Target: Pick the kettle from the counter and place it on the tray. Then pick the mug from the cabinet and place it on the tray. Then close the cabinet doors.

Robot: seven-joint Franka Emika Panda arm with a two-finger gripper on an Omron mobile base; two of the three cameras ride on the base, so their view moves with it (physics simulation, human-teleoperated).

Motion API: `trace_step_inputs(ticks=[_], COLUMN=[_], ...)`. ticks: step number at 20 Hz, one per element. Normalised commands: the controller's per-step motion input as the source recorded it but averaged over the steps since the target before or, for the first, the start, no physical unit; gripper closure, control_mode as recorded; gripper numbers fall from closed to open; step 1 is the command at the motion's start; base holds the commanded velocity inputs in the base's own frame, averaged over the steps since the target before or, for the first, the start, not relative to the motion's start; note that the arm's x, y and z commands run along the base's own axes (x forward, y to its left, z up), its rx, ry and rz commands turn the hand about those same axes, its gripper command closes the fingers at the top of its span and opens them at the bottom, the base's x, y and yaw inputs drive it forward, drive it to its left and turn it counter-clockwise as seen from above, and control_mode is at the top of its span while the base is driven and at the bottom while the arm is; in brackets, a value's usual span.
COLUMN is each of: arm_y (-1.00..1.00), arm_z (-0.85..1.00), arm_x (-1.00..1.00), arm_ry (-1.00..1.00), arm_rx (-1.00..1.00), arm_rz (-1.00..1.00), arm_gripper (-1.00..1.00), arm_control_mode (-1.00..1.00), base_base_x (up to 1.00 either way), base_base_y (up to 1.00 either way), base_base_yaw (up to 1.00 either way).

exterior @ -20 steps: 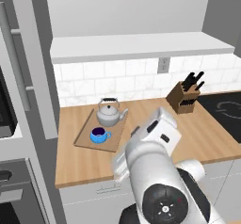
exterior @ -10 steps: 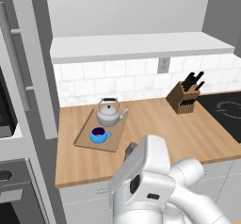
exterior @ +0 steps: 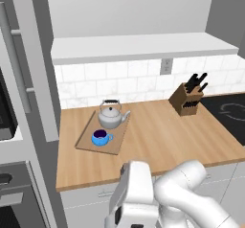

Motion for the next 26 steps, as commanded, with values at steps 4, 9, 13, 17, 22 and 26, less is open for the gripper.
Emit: trace_step_inputs(ticks=[4, 9, 13, 17, 22, 26], arm_y=[0.27, 0.62, 0.64, 0.49, 0.73, 0.56], arm_z=[0.01, 0.02, 0.26, 0.35, 0.06, -0.19], arm_x=[0.0, 0.01, 0.15, 0.26, 0.57, 0.59], arm_ry=[-0.02, 0.0, 0.02, 0.07, 0.18, 0.27], arm_rx=[-0.02, -0.06, -0.02, -0.05, -0.15, -0.19], arm_rz=[-0.01, -0.04, -0.12, -0.16, -0.09, -0.01], arm_gripper=[1.0, 1.0, 1.0, 1.0, 1.0, 1.0], arm_control_mode=[-1.0, -1.0, -1.0, -1.0, -1.0, -1.0], base_base_x=[0.0, 0.0, 0.0, 0.0, 0.0, 0.0], base_base_y=[0.0, 0.0, 0.0, 0.0, 0.0, 0.0], base_base_yaw=[0.0, 0.0, 0.0, 0.0, 0.0, 0.0])
